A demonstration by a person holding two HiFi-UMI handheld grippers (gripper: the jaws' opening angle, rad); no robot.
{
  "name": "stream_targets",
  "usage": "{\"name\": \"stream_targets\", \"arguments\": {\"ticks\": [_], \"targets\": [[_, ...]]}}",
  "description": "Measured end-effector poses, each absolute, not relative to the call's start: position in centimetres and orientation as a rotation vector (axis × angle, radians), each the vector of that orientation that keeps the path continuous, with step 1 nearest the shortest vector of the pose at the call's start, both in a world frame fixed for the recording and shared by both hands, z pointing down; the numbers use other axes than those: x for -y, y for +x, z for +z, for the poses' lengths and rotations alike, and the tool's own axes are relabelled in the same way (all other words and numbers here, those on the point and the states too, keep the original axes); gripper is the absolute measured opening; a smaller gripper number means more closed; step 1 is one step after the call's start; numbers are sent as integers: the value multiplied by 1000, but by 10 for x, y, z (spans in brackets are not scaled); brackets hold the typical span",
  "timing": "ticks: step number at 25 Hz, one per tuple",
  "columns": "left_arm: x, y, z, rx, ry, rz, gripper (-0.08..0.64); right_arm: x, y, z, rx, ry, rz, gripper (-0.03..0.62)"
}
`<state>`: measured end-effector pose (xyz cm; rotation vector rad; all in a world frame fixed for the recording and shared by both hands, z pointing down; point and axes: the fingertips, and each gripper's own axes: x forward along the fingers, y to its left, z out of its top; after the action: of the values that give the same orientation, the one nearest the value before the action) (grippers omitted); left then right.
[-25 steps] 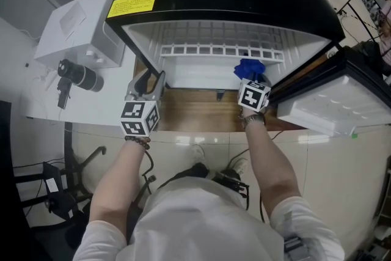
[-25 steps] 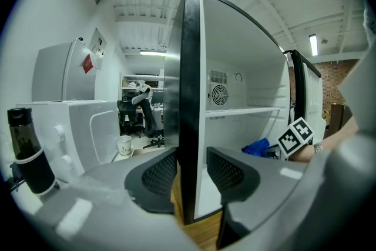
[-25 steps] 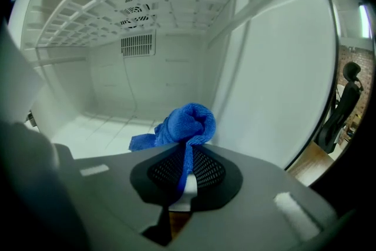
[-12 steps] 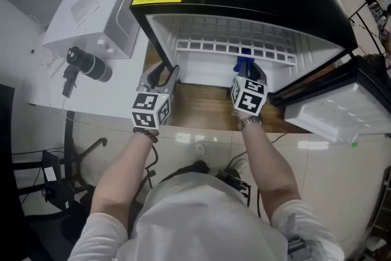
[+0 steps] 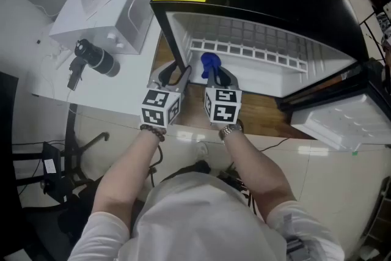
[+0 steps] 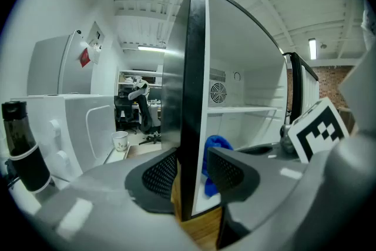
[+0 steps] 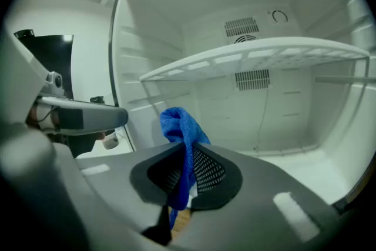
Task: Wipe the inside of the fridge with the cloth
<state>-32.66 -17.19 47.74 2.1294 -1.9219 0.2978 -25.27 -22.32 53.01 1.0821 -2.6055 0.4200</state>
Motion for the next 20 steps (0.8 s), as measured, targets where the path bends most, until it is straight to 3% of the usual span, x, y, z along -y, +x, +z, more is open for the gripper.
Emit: {"name": "stream_targets", "arguments": {"ticks": [7,20], "targets": [[169,-326,482,1901,2134,317,149,202,-283,582,2534,955,443,29],[159,-324,497,1893,2103,312,149,223,-230,612,2378,1078,436,29]]}}
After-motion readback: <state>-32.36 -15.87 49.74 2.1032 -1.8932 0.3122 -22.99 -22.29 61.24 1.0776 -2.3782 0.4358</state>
